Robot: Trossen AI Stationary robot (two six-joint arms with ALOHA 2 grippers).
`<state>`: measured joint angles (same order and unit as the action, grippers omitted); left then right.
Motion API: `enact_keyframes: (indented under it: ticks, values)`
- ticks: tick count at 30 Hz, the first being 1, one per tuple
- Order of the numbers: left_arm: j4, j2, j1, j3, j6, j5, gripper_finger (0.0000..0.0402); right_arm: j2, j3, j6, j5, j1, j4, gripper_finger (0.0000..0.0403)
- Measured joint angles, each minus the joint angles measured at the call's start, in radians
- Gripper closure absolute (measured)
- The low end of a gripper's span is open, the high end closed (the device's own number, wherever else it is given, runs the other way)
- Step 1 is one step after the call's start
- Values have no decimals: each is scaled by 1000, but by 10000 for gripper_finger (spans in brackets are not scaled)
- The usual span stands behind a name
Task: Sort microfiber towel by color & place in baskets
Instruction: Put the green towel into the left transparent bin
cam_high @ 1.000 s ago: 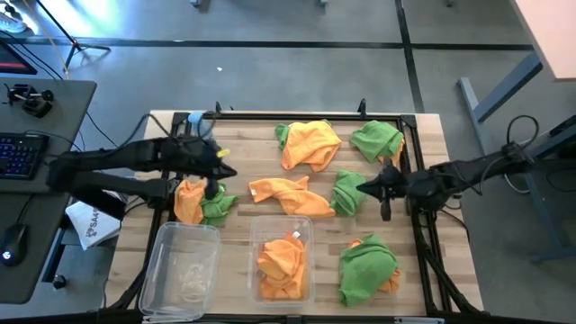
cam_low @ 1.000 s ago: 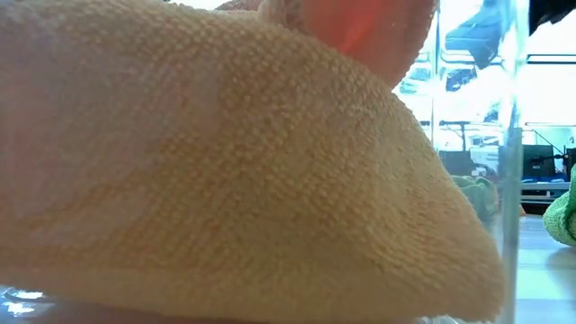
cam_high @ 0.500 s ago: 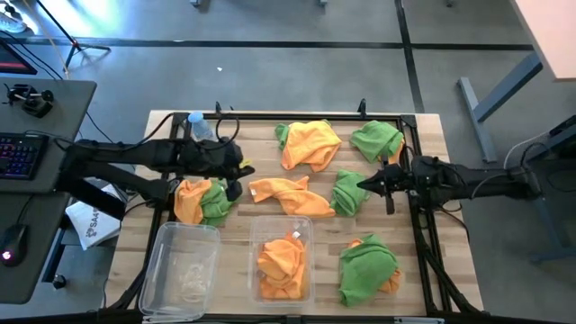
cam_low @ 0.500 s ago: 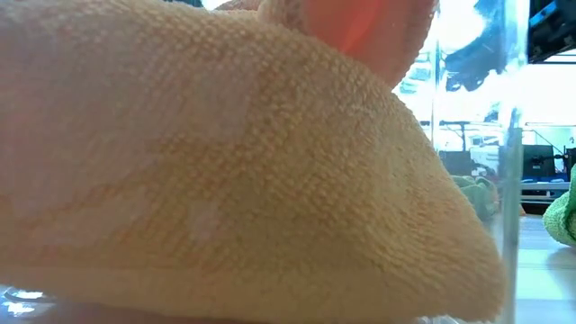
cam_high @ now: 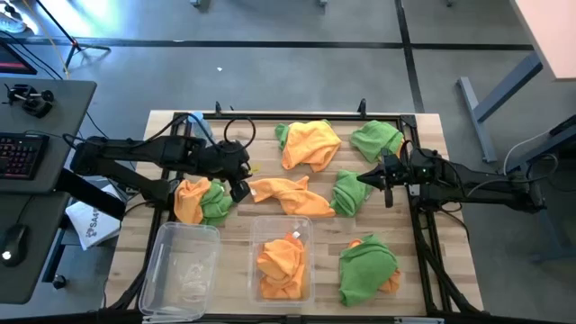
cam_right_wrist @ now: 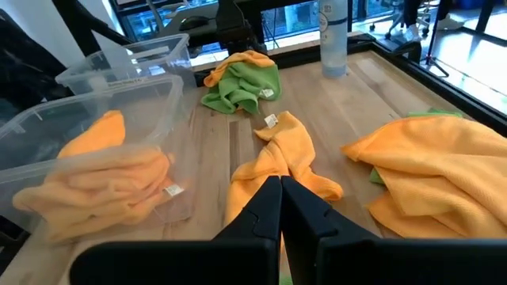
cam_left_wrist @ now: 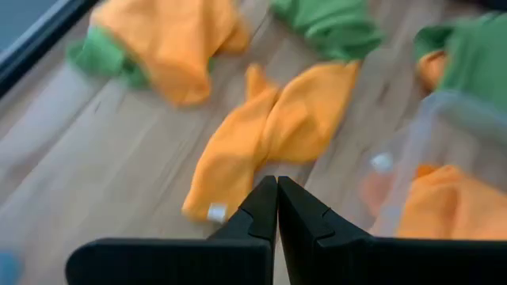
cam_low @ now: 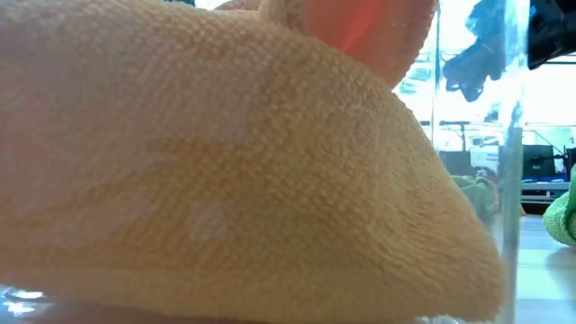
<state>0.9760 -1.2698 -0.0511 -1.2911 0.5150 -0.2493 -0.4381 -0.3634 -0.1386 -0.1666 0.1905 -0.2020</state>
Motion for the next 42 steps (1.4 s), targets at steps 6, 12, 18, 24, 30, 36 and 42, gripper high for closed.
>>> enact_keyframes:
  ticks: [6,12,18,24,30,36,42]
  values:
    - [85,-43,10,0,-25,-23,402,0,0,-9,-1,0,0,403]
    - [163,-137,36,0,-133,-26,400,0,0,-47,-3,0,-9,403]
    - [287,-255,75,1,-151,-2,371,0,0,-48,-4,-1,-40,403]
    - [304,-335,121,1,-167,91,330,0,0,-68,-6,-1,-47,403]
    - [291,-396,161,1,-256,137,317,0,0,-74,-6,-1,-56,403]
    - [269,-400,171,37,-324,129,316,0,0,-101,-6,-1,-78,403]
    - [177,-399,156,187,-308,234,316,0,0,-127,-6,-1,-123,403]
